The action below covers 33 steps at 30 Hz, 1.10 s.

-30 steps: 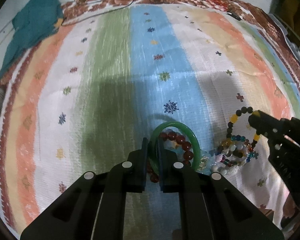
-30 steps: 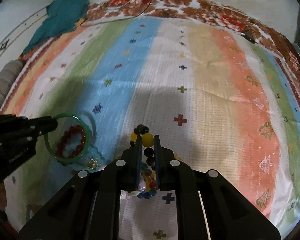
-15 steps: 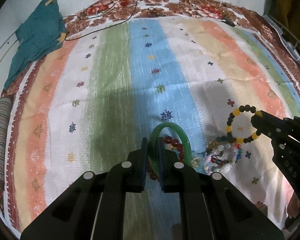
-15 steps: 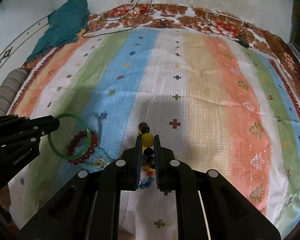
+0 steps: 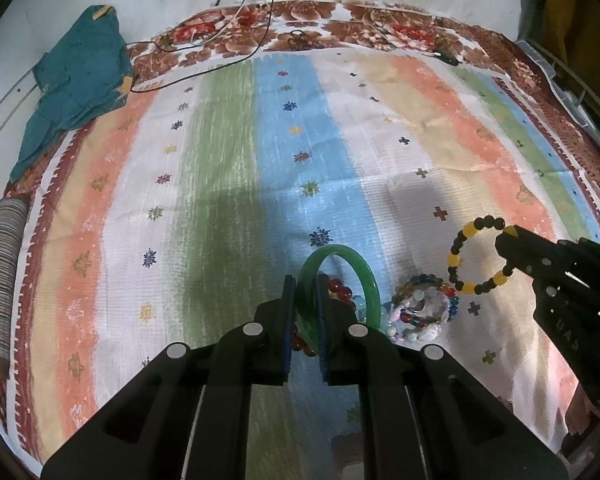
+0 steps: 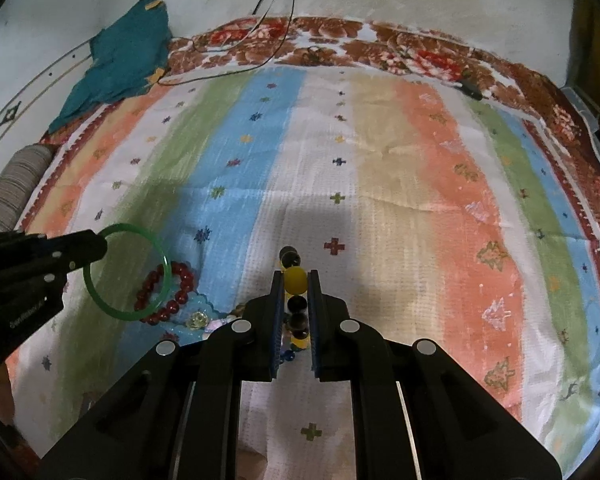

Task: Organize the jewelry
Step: 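Lift the bangle and bead bracelet with both tools and carry them over the tin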

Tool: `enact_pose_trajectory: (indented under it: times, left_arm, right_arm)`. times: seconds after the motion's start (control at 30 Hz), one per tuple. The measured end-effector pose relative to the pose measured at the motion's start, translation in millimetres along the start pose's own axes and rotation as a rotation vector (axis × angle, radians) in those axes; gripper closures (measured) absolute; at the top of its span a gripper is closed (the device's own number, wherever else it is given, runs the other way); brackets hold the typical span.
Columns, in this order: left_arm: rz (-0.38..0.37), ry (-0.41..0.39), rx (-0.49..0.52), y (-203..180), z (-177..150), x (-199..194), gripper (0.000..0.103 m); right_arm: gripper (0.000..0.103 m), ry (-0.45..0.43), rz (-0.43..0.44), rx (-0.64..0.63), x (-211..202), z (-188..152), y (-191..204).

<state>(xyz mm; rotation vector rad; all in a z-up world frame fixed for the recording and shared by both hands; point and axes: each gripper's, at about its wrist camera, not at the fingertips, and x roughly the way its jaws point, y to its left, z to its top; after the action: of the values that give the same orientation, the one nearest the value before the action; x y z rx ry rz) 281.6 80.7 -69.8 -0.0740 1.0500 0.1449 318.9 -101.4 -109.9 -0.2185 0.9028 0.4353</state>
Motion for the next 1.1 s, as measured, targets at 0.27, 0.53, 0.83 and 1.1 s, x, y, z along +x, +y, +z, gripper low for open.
enact_pose_trajectory:
  times: [0.27,0.53,0.83,1.1]
  left_arm:
    - [-0.01,-0.044,-0.015,-4.6,-1.1,-22.8,0.094]
    - [-0.02,-0.069,-0.018,-6.9,-9.0,-40.6,0.094]
    - [-0.065,-0.099,-0.03,-9.0,-26.2,-69.3,0.094]
    - [-0.096,-0.125,-0.036,-11.8,-44.3,-91.0,0.093]
  right_arm:
    - [0.091,-0.033,-0.012,-0.006,-16.0,-1.3,-0.7]
    - [0.091,-0.058,0.005,0.001,-33.0,-9.1,0.8]
    - [0.091,-0.105,0.022,0.006,-62.0,-19.4,4.1]
    - [0.091,-0.149,0.062,-0.003,-90.9,-30.1,15.2]
